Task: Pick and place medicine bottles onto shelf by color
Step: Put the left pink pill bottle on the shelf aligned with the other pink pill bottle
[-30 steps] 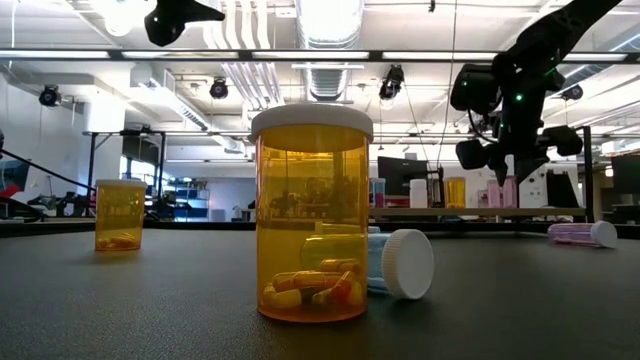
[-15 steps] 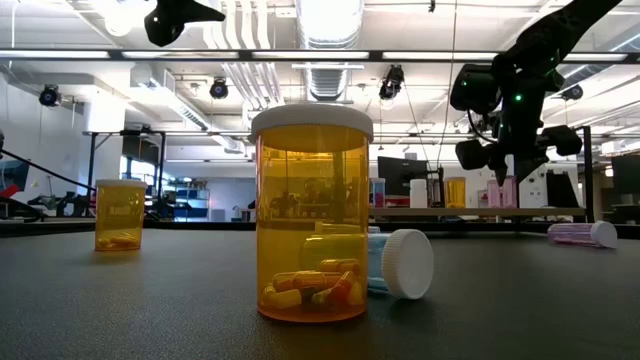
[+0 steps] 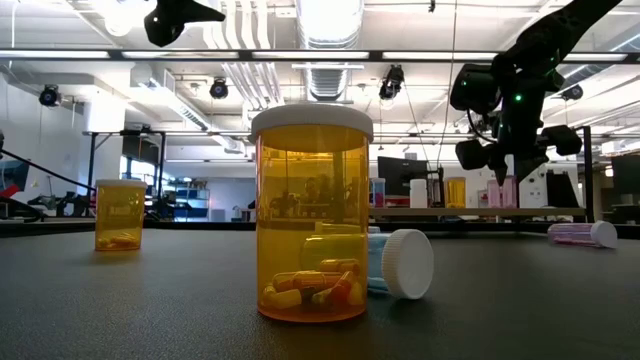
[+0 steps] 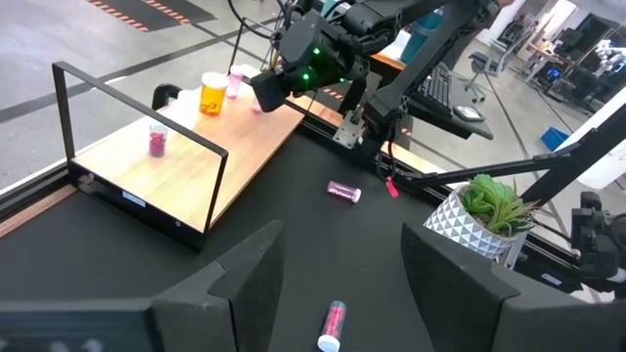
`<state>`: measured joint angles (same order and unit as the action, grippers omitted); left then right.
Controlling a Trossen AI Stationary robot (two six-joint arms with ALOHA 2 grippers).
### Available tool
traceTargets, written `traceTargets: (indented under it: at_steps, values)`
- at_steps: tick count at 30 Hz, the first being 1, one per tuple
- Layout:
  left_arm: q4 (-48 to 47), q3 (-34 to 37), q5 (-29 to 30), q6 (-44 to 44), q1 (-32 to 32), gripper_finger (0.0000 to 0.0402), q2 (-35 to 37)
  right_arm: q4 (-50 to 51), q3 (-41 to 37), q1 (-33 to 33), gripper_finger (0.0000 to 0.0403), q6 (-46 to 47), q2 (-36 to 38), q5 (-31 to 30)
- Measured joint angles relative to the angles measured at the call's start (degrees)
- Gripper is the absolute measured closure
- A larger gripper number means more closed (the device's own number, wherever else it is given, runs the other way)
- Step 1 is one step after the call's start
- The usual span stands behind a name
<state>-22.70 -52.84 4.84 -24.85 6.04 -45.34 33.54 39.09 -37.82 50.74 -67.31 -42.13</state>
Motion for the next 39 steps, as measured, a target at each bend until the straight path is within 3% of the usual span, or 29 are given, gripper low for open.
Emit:
traceTargets:
  at_steps: [18, 30, 39]
  values:
    - [-0.2, 0.0, 0.0, 0.0, 0.0, 0.0212, 0.1, 0.0, 0.0, 0.0, 0.0291, 0.0, 0.0, 0.1]
    - [-0.1, 0.0, 0.0, 0.0, 0.0, 0.0212, 0.1, -2.6, 0.0, 0.0, 0.0227, -1.1, 0.0, -0.3]
    - [-0.1, 0.0, 0.0, -0.2, 0.0, 0.0212, 0.2, -2.6, 0.0, 0.0, 0.022, -1.2, 0.0, 0.0]
